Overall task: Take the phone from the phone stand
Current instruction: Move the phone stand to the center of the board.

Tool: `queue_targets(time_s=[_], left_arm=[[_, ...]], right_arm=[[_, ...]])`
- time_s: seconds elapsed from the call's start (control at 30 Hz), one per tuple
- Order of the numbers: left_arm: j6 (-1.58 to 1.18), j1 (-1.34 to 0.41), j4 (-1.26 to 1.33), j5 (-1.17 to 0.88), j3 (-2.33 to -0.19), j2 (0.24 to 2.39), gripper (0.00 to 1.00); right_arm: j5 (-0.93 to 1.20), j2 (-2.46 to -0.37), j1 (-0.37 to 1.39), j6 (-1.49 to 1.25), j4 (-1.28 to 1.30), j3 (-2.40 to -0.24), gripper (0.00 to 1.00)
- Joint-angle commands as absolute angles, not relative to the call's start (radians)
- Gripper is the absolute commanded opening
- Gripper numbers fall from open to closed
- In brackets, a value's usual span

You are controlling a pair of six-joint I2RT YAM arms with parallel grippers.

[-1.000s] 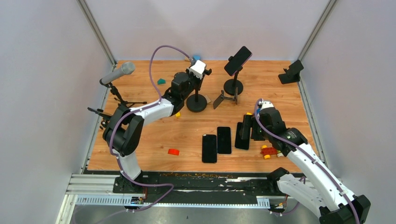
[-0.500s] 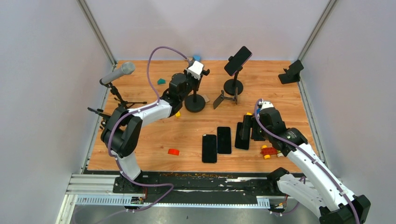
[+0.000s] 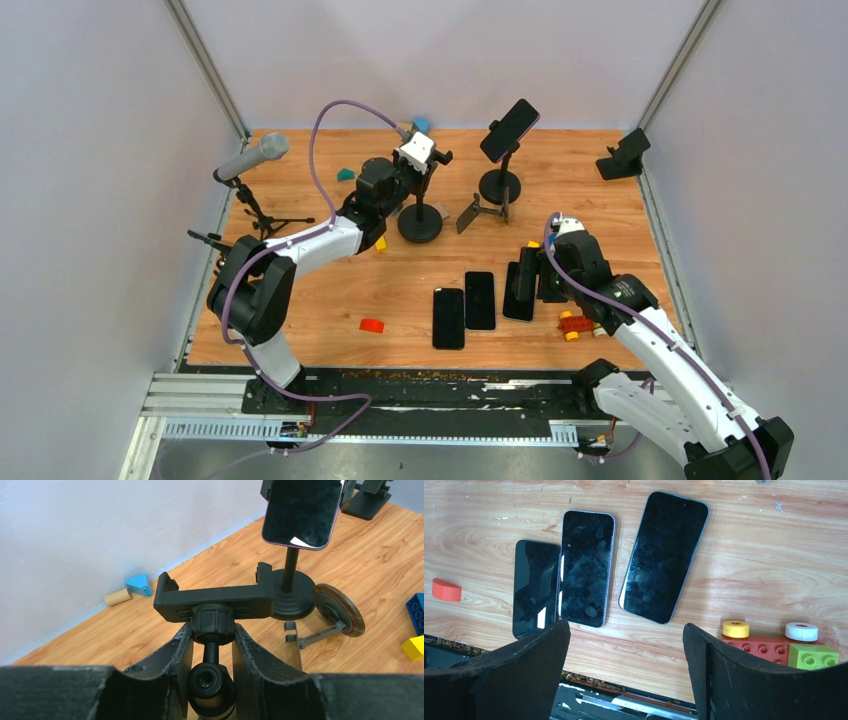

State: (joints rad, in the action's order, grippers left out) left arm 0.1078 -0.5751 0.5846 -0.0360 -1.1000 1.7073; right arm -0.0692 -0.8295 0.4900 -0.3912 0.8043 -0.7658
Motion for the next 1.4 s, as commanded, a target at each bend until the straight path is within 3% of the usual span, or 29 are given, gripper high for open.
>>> queue_targets(time_s=[0.0,0.57,1.07,1.13,1.27,1.37], left_arm=[[0.113,-0.572,0.680,-0.010,-1.121,1.636,0.00],[0.132,-0.567,0.680,0.049,-1.140,1.718,0.00],[0.161,-0.557,0.680,0.006,-1.368,1.912,0.00],[0.154,-0.557,0.678,0.008,-1.375,1.917,0.11],[0.146,-0.557,0.683,0.012,-1.350,1.908,0.54],[0.151,-0.557,0.675,0.016,-1.336,1.895,0.73]], right_arm=[[-0.063,-0.818,0.497,-0.408,0.789,-0.764,0.84],[-0.065,-0.825,0.500,-0.403,0.787,-0.766,0.84],[-0.062,-0.824,0.504,-0.405,0.789,-0.765,0.84],[-0.061,-0.824,0.505,-0.405,0.789,-0.765,0.84],[-0.063,-0.825,0.508,-0.404,0.789,-0.765,0.84],[-0.058,-0.828,0.508,-0.403,0.789,-0.765,0.84]])
